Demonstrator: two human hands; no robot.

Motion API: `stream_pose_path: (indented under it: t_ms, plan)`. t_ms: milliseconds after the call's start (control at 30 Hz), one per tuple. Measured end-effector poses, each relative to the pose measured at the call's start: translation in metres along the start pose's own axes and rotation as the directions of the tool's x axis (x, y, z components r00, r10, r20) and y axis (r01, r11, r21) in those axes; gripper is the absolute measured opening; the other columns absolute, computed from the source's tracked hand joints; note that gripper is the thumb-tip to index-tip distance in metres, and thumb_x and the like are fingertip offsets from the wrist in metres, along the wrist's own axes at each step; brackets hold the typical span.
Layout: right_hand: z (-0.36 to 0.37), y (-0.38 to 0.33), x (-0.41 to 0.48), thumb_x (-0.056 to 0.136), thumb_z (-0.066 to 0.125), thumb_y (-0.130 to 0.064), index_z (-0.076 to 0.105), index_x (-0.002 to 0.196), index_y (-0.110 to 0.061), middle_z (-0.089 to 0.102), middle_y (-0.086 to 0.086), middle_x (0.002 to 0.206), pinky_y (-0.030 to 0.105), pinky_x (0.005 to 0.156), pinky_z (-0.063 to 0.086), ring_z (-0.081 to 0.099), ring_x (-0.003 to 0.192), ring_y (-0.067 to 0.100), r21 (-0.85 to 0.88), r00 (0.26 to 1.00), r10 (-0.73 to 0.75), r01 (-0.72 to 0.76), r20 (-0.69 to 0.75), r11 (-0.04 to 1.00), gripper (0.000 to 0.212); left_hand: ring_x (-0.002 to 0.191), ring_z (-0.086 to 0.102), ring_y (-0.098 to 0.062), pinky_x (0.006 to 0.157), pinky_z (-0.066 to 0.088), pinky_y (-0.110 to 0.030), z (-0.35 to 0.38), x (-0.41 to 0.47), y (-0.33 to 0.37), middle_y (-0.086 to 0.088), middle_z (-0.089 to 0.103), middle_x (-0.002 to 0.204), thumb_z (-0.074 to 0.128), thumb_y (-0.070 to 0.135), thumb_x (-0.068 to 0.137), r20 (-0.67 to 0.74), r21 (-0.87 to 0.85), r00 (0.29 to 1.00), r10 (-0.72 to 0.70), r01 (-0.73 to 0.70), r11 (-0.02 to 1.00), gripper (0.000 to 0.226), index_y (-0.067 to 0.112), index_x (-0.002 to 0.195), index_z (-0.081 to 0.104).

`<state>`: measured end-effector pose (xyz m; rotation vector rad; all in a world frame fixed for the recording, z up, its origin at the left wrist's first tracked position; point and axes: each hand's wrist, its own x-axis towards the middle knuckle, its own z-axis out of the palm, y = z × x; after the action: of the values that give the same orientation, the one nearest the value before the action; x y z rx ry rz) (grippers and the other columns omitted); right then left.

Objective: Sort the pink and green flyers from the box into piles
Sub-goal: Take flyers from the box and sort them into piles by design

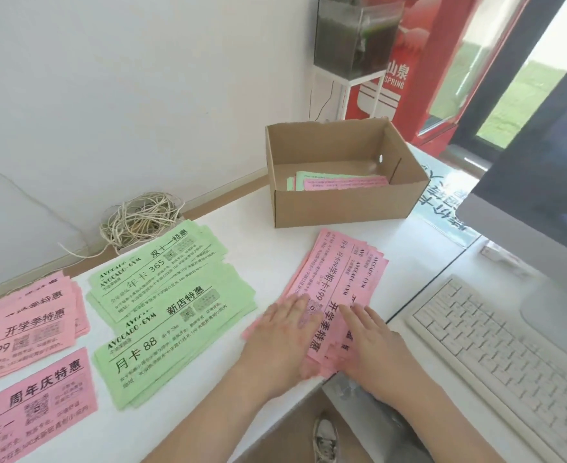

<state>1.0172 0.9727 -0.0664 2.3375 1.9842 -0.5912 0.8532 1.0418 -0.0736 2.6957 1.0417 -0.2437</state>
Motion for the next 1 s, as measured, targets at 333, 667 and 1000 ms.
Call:
stream_pose_path:
  t_ms: [333, 667, 1000]
  plan:
    - [-0.013, 0.028, 0.01, 0.091, 0.05, -0.026, 0.031, 0.14, -0.031, 0.056, -0.01, 0.131, 0.032, 0.089, 0.046, 0.049, 0.116, 0.014, 0.25, 0.999, 0.033, -0.025, -0.029, 0.968, 0.053, 0.115, 0.054, -0.016, 0.087, 0.045, -0.03, -0.01, 0.019, -0.021, 0.009, 0.055, 0.128, 0.038, 0.051, 0.088, -0.032, -0.09, 0.998, 0.056, -0.059, 0.994, 0.046, 0.026, 0.126, 0.048]
    - [-0.026, 0.006, 0.028, 0.093, 0.056, -0.014, 0.059, 0.117, -0.032, 0.075, -0.006, 0.093, 0.035, 0.08, 0.057, 0.071, 0.082, 0.009, 0.946, 0.962, 0.207, -0.228, 0.181, 0.232, 0.03, 0.079, 0.068, -0.011, 0.051, 0.051, -0.024, 0.012, 0.021, -0.005, 0.008, 0.069, 0.1, 0.052, 0.044, 0.084, -0.283, 0.043, 0.959, 0.013, -0.001, 0.999, 0.035, 0.025, 0.112, 0.062]
    - [-0.031, 0.04, 0.021, 0.096, 0.051, -0.027, 0.033, 0.143, -0.033, 0.056, -0.013, 0.132, 0.017, 0.08, 0.048, 0.059, 0.107, 0.003, 0.625, 0.982, 0.187, -0.157, 0.018, 0.765, 0.051, 0.037, 0.027, -0.016, 0.038, 0.017, -0.019, 0.007, 0.022, -0.007, 0.008, 0.032, 0.042, 0.046, 0.041, 0.089, -0.461, -0.248, 0.849, -0.257, 0.155, 0.956, 0.034, 0.019, 0.062, 0.046]
